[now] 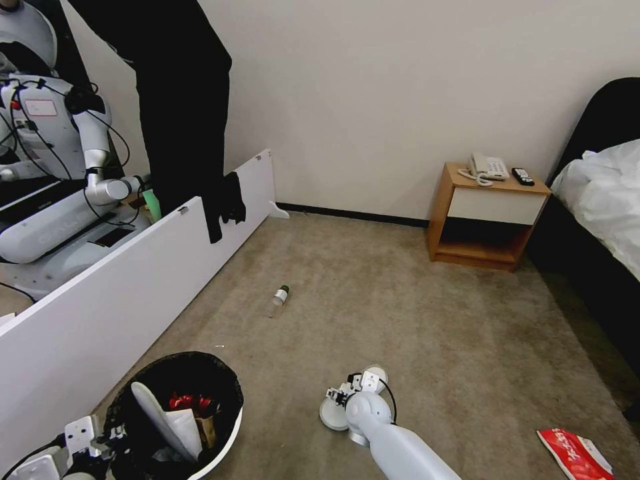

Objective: Pick up the trash bin, then pick up the garbage from the floor and place it into the trash bin.

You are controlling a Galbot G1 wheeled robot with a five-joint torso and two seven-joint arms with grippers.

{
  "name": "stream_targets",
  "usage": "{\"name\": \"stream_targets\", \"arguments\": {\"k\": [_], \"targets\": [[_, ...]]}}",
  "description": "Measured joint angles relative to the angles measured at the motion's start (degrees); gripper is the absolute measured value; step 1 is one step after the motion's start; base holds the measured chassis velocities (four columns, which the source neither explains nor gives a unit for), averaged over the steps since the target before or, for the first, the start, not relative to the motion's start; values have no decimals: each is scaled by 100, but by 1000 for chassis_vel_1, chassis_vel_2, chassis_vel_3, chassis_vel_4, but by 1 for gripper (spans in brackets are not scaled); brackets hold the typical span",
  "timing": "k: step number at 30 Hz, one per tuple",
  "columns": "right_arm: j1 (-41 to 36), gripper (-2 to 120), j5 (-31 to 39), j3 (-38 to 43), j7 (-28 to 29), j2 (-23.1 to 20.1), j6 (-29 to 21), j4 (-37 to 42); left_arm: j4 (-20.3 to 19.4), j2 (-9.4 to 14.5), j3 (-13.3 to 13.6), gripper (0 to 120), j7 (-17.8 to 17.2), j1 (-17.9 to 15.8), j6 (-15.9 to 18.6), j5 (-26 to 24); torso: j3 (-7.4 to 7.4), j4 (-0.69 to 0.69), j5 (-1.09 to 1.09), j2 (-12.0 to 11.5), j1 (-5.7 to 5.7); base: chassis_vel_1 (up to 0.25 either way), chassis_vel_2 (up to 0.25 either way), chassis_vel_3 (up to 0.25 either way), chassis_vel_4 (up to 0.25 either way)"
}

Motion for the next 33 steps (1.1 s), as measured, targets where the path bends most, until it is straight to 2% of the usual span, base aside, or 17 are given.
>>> {"name": "stream_targets", "arguments": {"k": [19,21,28,31,33], "targets": [[223,98,-284,-112,-311,247,87,-511,96,13,1,2,46,-41,-50,1,0,0,0,0,0,0,0,0,0],[250,93,-330,-105,-358,272,96,-613,106,15,3,2,47,-50,-50,0,0,0,0,0,0,0,0,0,0],[297,85,-466,1,-476,290,122,-877,125,30,2,2,49,-49,-51,-2,0,0,0,0,0,0,0,0,0],[306,74,-569,99,-569,285,132,-1036,124,37,2,2,51,-52,-52,-10,-1,2,1,1,-1,0,0,0,0],[308,74,-606,128,-595,283,137,-1085,125,41,2,2,52,-53,-52,-13,-1,3,2,1,-2,0,0,0,0]]}}
